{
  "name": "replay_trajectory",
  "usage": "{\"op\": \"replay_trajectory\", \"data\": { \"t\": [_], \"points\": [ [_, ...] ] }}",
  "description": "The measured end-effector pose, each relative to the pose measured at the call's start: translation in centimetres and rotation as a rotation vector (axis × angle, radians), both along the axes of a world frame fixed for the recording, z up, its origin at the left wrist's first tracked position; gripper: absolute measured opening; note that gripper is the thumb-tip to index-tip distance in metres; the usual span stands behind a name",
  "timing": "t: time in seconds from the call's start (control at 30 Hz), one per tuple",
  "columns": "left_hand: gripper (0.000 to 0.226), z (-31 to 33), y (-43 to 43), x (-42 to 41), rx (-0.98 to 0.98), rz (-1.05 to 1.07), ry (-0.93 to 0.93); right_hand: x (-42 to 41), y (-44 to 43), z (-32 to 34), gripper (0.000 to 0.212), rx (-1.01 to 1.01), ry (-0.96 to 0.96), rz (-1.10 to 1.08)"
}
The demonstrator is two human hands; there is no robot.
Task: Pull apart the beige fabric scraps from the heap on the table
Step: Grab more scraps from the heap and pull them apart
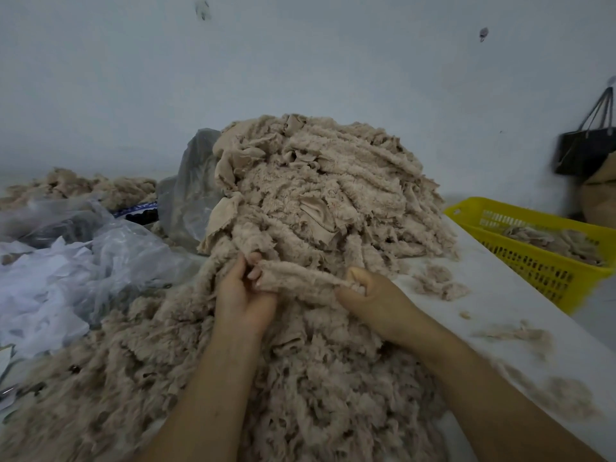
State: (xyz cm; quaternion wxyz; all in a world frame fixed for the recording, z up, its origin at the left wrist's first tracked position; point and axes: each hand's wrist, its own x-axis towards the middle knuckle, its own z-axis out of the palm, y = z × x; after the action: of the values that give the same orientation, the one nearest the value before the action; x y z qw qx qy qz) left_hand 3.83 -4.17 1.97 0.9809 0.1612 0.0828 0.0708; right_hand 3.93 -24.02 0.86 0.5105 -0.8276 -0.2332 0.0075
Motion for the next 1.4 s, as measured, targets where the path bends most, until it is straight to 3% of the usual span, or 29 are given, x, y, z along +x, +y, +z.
{"op": "replay_trajectory", "data": {
  "t": [0.17, 0.3, 0.37, 0.43, 0.5, 0.57, 0.63, 0.7, 0.77, 0.83, 0.97, 1.13, 1.27, 1.4],
  "points": [
    [0.024, -0.7, 0.3, 0.3, -0.021, -0.003, -0.025, 0.1, -0.1, 0.3, 0.040, 0.277, 0.168, -0.147],
    [0.032, -1.4, 3.1, 0.5, -0.118, 0.067, -0.032, 0.7, -2.9, 1.6, 0.021, 0.826, 0.348, -0.442],
    [0.031, -1.4, 3.1, 0.3, -0.034, 0.058, -0.034, 0.9, -4.4, 1.9, 0.021, 0.941, 0.402, -0.496],
    [0.042, -1.0, 1.0, 0.1, 0.141, -0.068, -0.073, 0.8, -3.9, 1.4, 0.016, 0.915, 0.443, -0.384],
    [0.065, -1.0, -1.7, -0.1, 0.536, -0.180, -0.054, 0.8, -2.6, 0.8, 0.015, 0.761, 0.385, -0.311],
    [0.071, -1.4, -3.5, -0.6, 0.911, -0.260, -0.051, 0.6, -1.6, 0.6, 0.012, 0.612, 0.217, -0.284],
    [0.063, -1.8, -4.3, -1.1, 1.161, -0.303, -0.117, 0.5, -1.1, 0.4, 0.010, 0.410, 0.031, -0.302],
    [0.042, -1.9, -4.6, -1.3, 1.239, -0.265, -0.167, 0.3, -0.3, 0.1, 0.006, 0.208, -0.130, -0.214],
    [0.019, -1.7, -4.5, -1.2, 1.108, -0.180, -0.120, -0.3, 0.8, -0.1, 0.018, 0.068, -0.195, -0.095],
    [0.028, -1.5, -4.0, -0.7, 0.911, -0.116, -0.060, -0.5, 1.2, 0.0, 0.022, 0.019, -0.213, -0.064],
    [0.013, -0.5, -2.8, -0.3, 0.506, -0.045, -0.051, -0.4, 0.9, 0.3, 0.021, -0.023, -0.219, -0.097],
    [0.020, 0.4, -0.1, 0.1, 0.066, 0.099, -0.033, 0.1, -1.7, 0.6, 0.039, 0.101, -0.168, -0.272],
    [0.034, 0.4, 0.1, -0.6, -0.013, -0.010, -0.106, 0.4, -2.3, 0.1, 0.055, 0.074, -0.158, -0.350],
    [0.054, 0.5, -1.3, -0.9, 0.023, -0.136, -0.188, -0.1, 0.2, -0.2, 0.055, -0.062, -0.181, -0.081]
  ]
}}
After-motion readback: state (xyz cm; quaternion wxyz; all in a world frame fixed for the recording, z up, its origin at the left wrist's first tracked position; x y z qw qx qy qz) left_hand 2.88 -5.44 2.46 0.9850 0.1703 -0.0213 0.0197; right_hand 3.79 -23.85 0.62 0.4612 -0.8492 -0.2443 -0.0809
